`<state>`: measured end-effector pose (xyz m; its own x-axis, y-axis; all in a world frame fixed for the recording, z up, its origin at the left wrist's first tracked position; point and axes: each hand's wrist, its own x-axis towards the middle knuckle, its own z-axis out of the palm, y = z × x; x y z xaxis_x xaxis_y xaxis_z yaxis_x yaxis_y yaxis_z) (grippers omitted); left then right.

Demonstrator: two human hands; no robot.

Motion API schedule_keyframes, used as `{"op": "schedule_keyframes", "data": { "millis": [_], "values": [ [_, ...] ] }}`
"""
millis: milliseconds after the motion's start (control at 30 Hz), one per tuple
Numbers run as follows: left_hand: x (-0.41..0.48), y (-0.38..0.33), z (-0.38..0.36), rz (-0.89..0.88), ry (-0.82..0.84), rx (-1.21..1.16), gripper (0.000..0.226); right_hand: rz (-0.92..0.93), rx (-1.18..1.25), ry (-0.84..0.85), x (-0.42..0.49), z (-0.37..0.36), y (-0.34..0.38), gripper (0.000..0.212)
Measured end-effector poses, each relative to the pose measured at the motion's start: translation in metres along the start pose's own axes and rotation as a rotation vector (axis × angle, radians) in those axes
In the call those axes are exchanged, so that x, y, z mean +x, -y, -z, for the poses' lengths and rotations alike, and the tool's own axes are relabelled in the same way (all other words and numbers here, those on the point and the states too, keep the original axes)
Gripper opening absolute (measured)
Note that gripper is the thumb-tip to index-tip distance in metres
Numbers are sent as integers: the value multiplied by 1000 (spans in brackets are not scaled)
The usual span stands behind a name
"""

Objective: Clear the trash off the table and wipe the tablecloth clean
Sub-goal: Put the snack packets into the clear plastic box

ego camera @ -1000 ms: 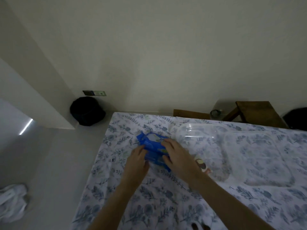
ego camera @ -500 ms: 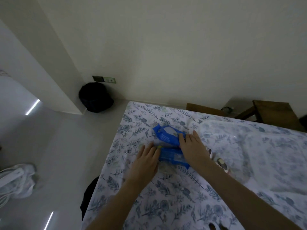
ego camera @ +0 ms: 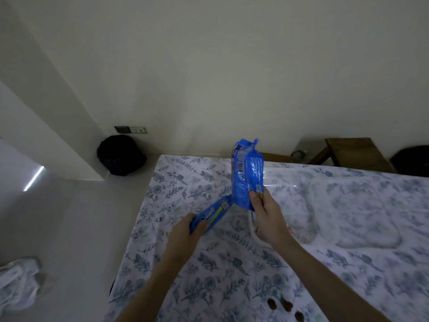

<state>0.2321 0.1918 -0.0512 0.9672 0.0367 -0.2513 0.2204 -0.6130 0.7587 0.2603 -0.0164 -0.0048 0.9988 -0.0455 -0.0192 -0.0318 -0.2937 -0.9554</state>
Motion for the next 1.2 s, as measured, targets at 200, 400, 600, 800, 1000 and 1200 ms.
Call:
{"op": "schedule_keyframes", "data": {
  "millis": [200,400,600,800,1000,1200],
  "values": [
    [-13,-71,-28,102,-146,-467,19,-64,-23,-143,-21,66,-17,26],
    [-13,-130,-60,140,-105,-703,17,-187,-293,-170,-27,116,-58,18],
    [-14,-145,-102,23,-92,-281,20,-212,-254,103,-35,115,-65,51],
    [-19,-145,-130,-366,-5,497,46,35,-342,133,-49,138,-66,30],
    [-12,-140,-154,-443,289,679,59,71,-524,-287,-71,193,-109,34],
    [-10,-123,-156,-484,296,642,63,17,-972,46,-82,211,-165,59]
  ]
}}
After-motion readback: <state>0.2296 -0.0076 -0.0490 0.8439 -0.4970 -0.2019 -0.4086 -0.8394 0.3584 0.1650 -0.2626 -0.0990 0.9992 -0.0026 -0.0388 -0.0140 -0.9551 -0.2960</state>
